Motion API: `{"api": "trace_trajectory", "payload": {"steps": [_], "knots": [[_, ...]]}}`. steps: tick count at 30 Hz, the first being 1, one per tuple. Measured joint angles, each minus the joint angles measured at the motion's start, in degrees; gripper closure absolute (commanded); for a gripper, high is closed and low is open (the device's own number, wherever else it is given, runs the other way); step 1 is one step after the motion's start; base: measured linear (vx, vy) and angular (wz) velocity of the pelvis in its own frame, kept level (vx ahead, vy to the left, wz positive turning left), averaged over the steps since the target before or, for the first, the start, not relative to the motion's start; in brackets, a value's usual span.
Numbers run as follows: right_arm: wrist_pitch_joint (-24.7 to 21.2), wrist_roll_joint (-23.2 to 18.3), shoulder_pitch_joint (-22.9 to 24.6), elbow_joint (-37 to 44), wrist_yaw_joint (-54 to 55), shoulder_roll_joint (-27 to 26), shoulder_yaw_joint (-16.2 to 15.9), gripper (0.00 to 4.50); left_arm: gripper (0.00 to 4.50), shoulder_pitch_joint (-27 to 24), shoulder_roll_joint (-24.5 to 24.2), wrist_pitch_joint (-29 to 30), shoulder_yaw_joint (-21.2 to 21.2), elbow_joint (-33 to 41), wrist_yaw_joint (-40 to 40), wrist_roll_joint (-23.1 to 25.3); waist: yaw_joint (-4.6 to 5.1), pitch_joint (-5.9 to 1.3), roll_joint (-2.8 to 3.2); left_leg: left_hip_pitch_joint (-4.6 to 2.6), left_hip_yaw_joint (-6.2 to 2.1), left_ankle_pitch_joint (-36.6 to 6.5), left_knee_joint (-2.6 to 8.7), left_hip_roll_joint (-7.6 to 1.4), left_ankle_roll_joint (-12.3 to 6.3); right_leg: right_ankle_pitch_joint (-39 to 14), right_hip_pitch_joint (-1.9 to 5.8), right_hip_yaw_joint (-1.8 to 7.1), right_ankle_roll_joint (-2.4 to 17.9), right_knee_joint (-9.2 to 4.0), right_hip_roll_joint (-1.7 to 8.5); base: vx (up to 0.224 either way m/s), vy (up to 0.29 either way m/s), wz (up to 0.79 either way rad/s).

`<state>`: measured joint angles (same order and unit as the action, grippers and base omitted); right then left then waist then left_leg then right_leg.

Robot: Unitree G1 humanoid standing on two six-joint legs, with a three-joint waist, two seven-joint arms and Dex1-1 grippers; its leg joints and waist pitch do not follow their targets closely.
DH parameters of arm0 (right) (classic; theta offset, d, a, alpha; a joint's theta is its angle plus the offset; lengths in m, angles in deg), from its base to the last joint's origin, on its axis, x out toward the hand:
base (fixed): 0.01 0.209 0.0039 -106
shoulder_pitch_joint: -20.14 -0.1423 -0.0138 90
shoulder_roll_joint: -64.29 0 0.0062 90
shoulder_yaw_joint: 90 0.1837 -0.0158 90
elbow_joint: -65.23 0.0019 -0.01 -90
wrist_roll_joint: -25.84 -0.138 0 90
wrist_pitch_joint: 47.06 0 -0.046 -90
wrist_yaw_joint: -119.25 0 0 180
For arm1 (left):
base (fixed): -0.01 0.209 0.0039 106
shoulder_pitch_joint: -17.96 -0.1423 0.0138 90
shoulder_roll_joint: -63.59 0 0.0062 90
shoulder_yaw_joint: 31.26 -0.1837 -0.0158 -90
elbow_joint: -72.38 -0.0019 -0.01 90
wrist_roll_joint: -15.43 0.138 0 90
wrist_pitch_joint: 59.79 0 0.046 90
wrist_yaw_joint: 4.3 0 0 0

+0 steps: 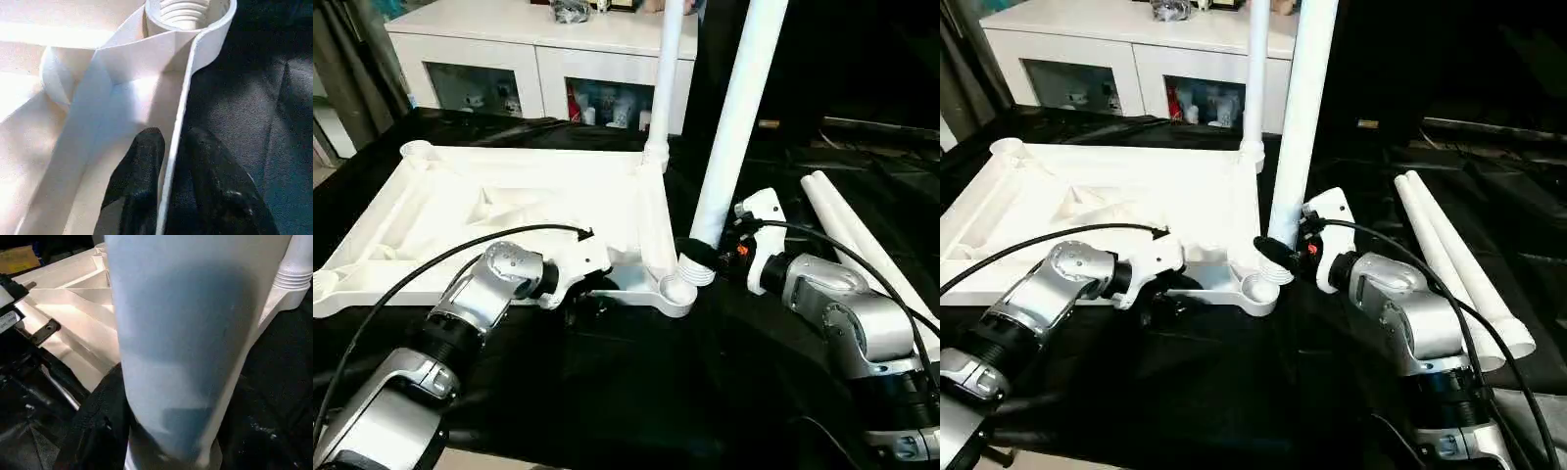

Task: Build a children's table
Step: Insert table leg to table base

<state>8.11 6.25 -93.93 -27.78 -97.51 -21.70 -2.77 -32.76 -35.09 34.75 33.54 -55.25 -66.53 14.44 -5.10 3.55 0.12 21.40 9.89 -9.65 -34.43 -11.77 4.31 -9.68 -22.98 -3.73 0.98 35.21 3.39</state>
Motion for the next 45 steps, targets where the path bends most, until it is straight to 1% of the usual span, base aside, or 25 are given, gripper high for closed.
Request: {"api": "trace_trajectory", "payload": {"steps": [4,6,8,10,13,14,16,21,22,23,25,29,34,35,37,39,42,45], "knots": [[-0.01,-0.02,0.0,0.02,-0.11,0.02,-0.01,2.57,3.8,0.67,0.16,-0.99,0.11,-1.43,-0.46,0.51,0.0,0.01,0.01,0.0,0.0,0.0,0.0,0.0,0.0,0.0,0.0,0.01,0.0,-0.01,0.0,0.0,0.0,0.0],[-0.01,-0.02,0.0,0.02,-0.21,0.11,-0.02,2.57,4.14,0.8,0.17,-1.11,0.14,-1.6,-0.77,0.7,-0.01,0.01,0.02,0.0,0.01,0.0,0.0,0.01,0.0,0.01,0.0,0.02,0.01,-0.03,0.0,0.0,0.0,0.0],[-0.01,-0.02,0.0,0.02,-0.65,0.29,-0.04,2.57,4.16,0.97,0.29,-1.64,0.14,-2.0,-1.49,0.75,-0.01,0.01,0.03,0.0,0.02,0.0,0.0,0.01,0.0,0.01,0.0,0.03,0.02,-0.06,0.0,0.0,0.0,0.0],[-0.01,-0.03,0.0,0.03,-0.83,0.3,-0.11,2.57,4.3,1.09,0.75,-1.86,0.15,-2.23,-1.81,0.73,0.15,0.01,0.03,0.01,0.03,0.0,0.0,0.01,-0.01,0.02,-0.01,0.04,0.03,-0.07,0.0,0.0,0.0,0.0],[-0.01,-0.03,0.0,0.03,-1.2,0.43,-0.17,2.57,4.39,1.13,0.9,-0.75,0.22,-1.96,-2.36,0.6,0.42,-0.02,0.12,-0.04,0.02,-0.01,0.03,0.01,0.0,0.01,-0.04,0.04,0.04,-0.07,-0.01,0.0,0.0,0.0],[-0.03,-0.03,-0.01,0.03,-1.22,0.46,-0.18,2.57,4.48,1.13,0.89,0.23,0.36,-1.81,-2.34,0.6,0.49,-0.07,0.26,-0.05,0.02,-0.01,0.04,0.01,0.0,0.01,-0.04,0.04,0.05,-0.07,-0.01,0.0,0.0,0.0],[-0.54,-0.1,-0.02,0.07,-1.24,0.44,-0.25,2.57,4.5,0.69,0.72,4.18,0.75,0.27,-1.57,0.64,0.62,-0.07,0.35,-0.07,0.03,-0.01,0.07,0.01,0.0,0.0,-0.04,0.04,0.06,-0.05,-0.01,0.0,0.0,0.0],[-3.9,-1.68,0.2,0.95,-2.04,0.55,-0.3,2.57,4.5,-4.52,0.85,17.13,3.9,12.0,4.11,-0.25,1.63,-0.05,0.39,-0.11,0.03,-0.01,0.09,0.01,0.0,-0.01,-0.04,0.04,0.07,-0.06,-0.01,0.0,0.0,0.0],[-3.94,-1.94,0.35,1.03,-2.26,0.6,-0.3,2.57,4.5,-5.18,0.81,18.23,4.16,13.27,4.49,-0.39,1.71,-0.04,0.39,-0.11,0.03,-0.01,0.09,0.01,0.0,-0.02,-0.05,0.04,0.07,-0.06,-0.01,0.0,0.0,0.0],[-3.97,-2.44,1.15,1.37,-2.74,0.91,-0.26,2.57,4.5,-6.98,0.72,20.58,4.54,16.8,5.39,-0.57,1.7,-0.05,0.39,-0.11,0.03,-0.01,0.09,0.01,0.0,-0.06,-0.05,0.03,0.06,-0.06,-0.01,0.0,0.0,0.0],[-3.98,-2.5,1.43,1.17,-3.19,0.9,-0.32,2.57,4.5,-9.15,0.49,21.41,4.96,20.28,6.24,-0.65,1.66,-0.02,0.34,-0.09,0.03,-0.01,0.11,0.01,-0.01,-0.07,-0.06,0.02,0.05,-0.07,-0.01,0.0,0.0,0.0],[-3.71,-2.19,0.11,-0.63,-3.69,0.31,-1.34,2.57,4.5,-11.91,0.02,19.15,4.93,23.77,6.23,-0.28,1.4,-0.03,0.35,-0.09,0.03,-0.01,0.13,0.01,0.0,-0.23,-0.06,0.02,-0.23,-0.06,-0.01,0.0,0.0,0.0],[-3.14,-1.87,-1.28,-2.31,-4.25,0.14,-2.17,2.57,4.5,-13.91,-0.57,16.43,4.29,26.04,6.24,0.77,0.98,-0.04,0.38,-0.09,0.03,-0.01,0.16,0.02,0.0,-0.24,-0.07,0.03,-0.25,-0.06,0.0,0.0,0.0,0.0],[-3.02,-1.82,-1.38,-2.54,-4.48,0.11,-2.18,2.57,4.22,-14.29,-0.63,16.43,4.28,26.54,6.2,0.76,0.79,-0.04,0.38,-0.09,0.04,-0.01,0.17,0.03,0.0,-0.24,-0.07,0.03,-0.25,-0.05,0.0,0.0,0.0,0.0],[-2.97,-1.65,-1.64,-2.92,-4.66,-0.07,-2.19,2.57,3.93,-14.39,-0.54,16.02,4.44,26.65,6.32,0.55,0.54,-0.04,0.37,-0.08,0.04,-0.01,0.18,0.02,0.0,-0.25,-0.08,0.03,-0.26,-0.05,0.0,0.0,0.0,0.0],[-2.87,-1.48,-2.18,-3.55,-4.77,-0.24,-2.25,2.57,3.9,-14.46,0.25,14.65,5.18,27.27,6.49,-0.46,0.14,-0.05,0.21,-0.05,0.03,0.0,0.16,0.02,0.0,-0.24,-0.09,0.02,-0.25,-0.07,0.0,0.0,0.0,0.0],[-2.44,-1.32,-2.93,-3.87,-4.93,-0.39,-2.3,2.57,3.63,-14.44,-0.05,14.7,5.2,27.94,6.47,-0.51,0.12,-0.09,0.13,-0.06,0.05,-0.01,0.16,0.02,0.0,-0.25,-0.07,0.04,-0.26,-0.08,0.0,0.0,0.0,0.0],[-2.44,-1.25,-2.92,-3.89,-4.99,-0.39,-2.3,2.57,3.6,-14.45,-0.85,15.01,5.26,27.94,6.32,-0.46,0.07,-0.08,0.11,-0.05,0.05,-0.01,0.16,0.02,0.0,-0.26,-0.08,0.04,-0.27,-0.08,0.0,0.0,0.0,0.0]]}}
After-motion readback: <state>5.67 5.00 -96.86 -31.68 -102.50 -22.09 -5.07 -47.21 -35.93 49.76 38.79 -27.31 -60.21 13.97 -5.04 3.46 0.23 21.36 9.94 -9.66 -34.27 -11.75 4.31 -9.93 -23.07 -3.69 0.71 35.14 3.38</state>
